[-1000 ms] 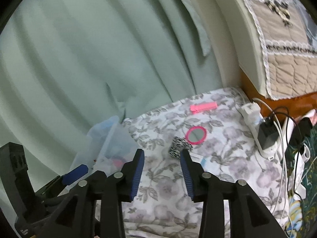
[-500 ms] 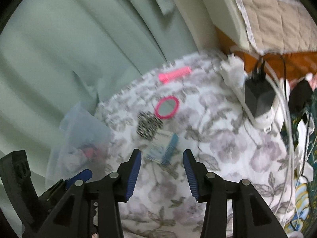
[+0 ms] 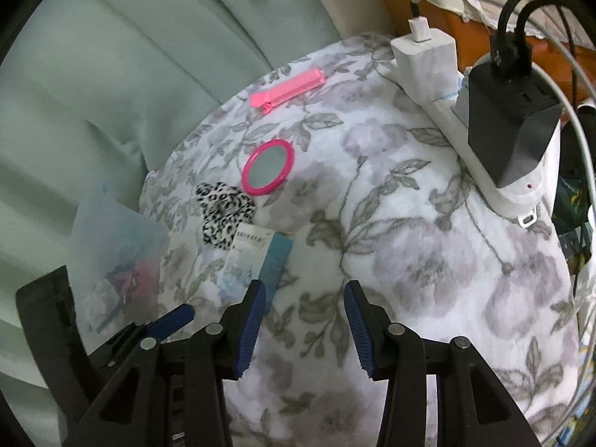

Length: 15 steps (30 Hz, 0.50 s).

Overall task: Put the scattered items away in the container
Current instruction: 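Grasp the white ear-drops box with the left tool while the right tool grasps the scrunchie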

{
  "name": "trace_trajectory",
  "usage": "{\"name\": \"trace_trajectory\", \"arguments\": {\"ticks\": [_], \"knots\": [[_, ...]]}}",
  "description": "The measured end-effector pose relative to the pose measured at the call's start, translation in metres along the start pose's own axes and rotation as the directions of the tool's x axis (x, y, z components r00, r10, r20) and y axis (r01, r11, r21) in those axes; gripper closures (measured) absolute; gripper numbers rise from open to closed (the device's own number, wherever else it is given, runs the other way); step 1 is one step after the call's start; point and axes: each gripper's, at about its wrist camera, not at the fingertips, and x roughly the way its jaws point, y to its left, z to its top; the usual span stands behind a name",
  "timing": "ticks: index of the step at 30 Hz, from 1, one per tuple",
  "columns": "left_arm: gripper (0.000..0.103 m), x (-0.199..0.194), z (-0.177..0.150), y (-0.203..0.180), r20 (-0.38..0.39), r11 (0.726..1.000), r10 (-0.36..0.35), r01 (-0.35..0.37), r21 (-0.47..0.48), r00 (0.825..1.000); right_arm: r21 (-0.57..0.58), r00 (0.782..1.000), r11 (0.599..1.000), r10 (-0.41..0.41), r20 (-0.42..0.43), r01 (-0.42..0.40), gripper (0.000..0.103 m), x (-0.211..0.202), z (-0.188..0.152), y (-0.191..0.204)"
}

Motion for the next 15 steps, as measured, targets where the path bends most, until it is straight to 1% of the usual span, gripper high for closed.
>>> {"name": "trace_trajectory", "arguments": {"ticks": [2,5,9,11,15], "knots": [[0.020,0.009,0.006,-0.003,-0.004,1.000,-0.003,0.003,0.010,1.000,0.008,1.000,1.000,-0.002,-0.007,0.002,0.056,0.005,0.003,-0.003],[0.020,0.020,0.012,-0.005,-0.004,1.000,0.011,-0.011,0.023,1.000,0.020,1.000,1.000,-0.006,-0.018,0.006,0.056,0.014,0.008,-0.007],[0.020,0.026,0.017,-0.002,0.006,1.000,0.020,-0.020,0.017,1.000,0.029,0.999,0.999,-0.015,-0.037,0.016,0.056,0.025,0.013,-0.011],[0.025,0.027,0.018,0.001,0.013,1.000,0.021,-0.021,0.011,1.000,0.030,0.999,0.999,-0.013,-0.044,0.015,0.056,0.029,0.015,-0.012],[0.043,0.027,0.019,0.007,0.022,1.000,0.019,-0.019,-0.013,1.000,0.012,0.999,1.000,-0.015,-0.052,0.016,0.056,0.035,0.018,-0.009]]}}
